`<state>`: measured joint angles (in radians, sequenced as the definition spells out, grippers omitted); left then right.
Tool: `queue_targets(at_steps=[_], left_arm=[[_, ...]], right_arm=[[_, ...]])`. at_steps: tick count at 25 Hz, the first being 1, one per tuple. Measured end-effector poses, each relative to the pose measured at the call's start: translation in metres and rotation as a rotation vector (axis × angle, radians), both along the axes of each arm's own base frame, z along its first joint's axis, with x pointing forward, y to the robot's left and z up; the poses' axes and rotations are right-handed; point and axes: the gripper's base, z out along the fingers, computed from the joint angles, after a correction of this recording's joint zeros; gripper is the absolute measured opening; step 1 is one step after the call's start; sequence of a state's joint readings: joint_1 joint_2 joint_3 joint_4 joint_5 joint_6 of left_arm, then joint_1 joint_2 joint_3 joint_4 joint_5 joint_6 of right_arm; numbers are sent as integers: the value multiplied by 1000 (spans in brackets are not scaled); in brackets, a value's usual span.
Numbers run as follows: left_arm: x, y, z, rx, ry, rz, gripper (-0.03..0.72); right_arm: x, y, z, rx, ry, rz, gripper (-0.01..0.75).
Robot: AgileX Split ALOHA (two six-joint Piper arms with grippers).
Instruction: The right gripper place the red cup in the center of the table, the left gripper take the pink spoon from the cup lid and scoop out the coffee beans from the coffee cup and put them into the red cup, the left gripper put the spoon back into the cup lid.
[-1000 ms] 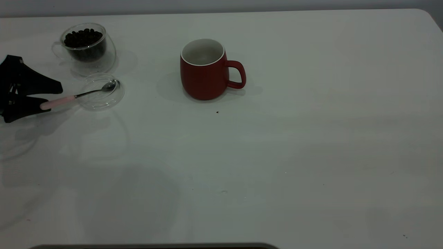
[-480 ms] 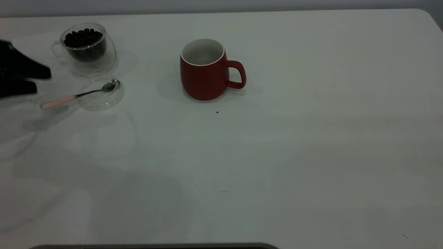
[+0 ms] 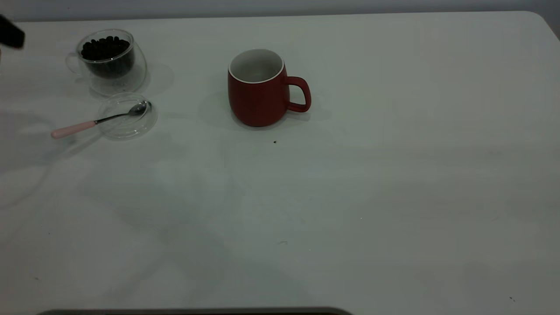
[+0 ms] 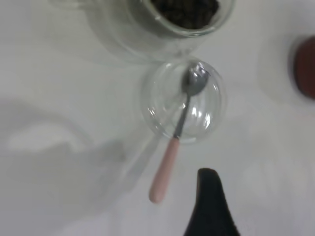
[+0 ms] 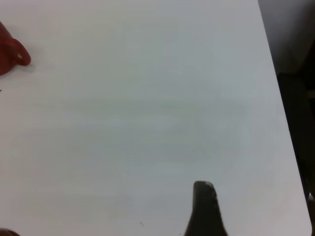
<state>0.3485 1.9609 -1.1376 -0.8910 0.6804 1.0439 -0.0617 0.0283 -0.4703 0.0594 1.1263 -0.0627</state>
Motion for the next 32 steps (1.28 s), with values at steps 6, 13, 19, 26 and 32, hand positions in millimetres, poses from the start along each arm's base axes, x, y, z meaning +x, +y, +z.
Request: queue_targets(at_steps=[6, 13, 19, 26, 32], left_arm=[[13, -35, 65, 229, 157, -68, 586], [10, -73, 129, 409, 217, -15, 586], [-10, -90, 167, 423, 224, 57, 586], [-31, -88, 185, 406, 206, 166, 586], [-68, -90, 191, 373, 205, 174, 586]], right_arm=[[0, 0, 0, 0, 0, 0, 591], [0, 0, 0, 0, 0, 0, 591], [0, 0, 0, 0, 0, 0, 591], [0, 0, 0, 0, 0, 0, 591], [0, 0, 0, 0, 0, 0, 591]])
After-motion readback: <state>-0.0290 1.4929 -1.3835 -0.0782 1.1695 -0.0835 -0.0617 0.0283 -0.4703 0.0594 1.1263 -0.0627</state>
